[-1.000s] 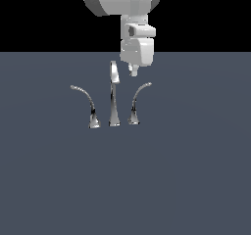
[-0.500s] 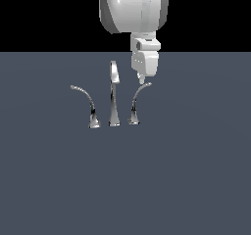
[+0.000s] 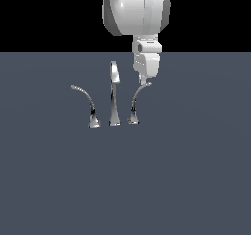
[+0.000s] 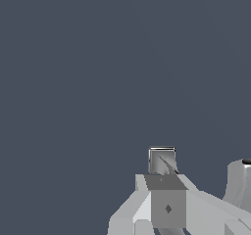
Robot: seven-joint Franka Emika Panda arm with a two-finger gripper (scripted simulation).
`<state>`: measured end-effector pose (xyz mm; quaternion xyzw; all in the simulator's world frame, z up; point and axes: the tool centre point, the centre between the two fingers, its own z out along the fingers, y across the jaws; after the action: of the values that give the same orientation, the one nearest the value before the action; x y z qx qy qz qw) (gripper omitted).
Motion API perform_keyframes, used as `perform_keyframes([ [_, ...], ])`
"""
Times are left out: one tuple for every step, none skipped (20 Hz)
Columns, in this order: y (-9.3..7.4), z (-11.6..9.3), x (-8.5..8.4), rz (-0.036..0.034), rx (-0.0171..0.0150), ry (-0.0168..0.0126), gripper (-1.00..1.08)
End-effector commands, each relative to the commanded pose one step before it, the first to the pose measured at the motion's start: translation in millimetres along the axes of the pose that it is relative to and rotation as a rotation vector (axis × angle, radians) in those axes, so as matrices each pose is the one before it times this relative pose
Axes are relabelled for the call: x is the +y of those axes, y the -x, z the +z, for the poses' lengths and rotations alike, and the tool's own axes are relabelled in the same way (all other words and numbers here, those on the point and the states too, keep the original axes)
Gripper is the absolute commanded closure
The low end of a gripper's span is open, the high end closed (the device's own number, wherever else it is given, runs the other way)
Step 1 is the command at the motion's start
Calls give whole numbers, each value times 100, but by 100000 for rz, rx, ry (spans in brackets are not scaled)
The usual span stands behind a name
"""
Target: Turn on the faucet by rotating a designated handle.
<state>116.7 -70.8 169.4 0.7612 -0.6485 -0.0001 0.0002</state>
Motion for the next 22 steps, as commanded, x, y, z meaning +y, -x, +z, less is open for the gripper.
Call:
perform_keyframes([
  [55,-57,3,-162,-14,-42,108],
  [0,0,0,0,0,0,108],
  [0,0,0,0,0,0,108],
  [9,9,-14,0,0,0,108],
  [-116,0,277,0,0,0,108],
  [-118,0,280,0,0,0,108],
  [-119,0,282,0,0,0,108],
  [-120,0,285,0,0,0,108],
  [-121,0,287,0,0,0,108],
  [-122,0,290,0,0,0,108],
  [-124,0,292,0,0,0,108],
  [-125,-1,295,0,0,0,108],
  [-126,-1,298,0,0,0,108],
  [-127,-1,300,0,0,0,108],
  [-129,-1,303,0,0,0,108],
  [-130,-1,305,0,0,0,108],
  [-132,-1,308,0,0,0,108],
  [-134,-1,310,0,0,0,108],
  [0,0,0,0,0,0,108],
  [789,-9,-914,-1034,-158,-1124,108],
  [50,-4,282,47,7,50,108],
  [51,-4,285,47,7,50,108],
])
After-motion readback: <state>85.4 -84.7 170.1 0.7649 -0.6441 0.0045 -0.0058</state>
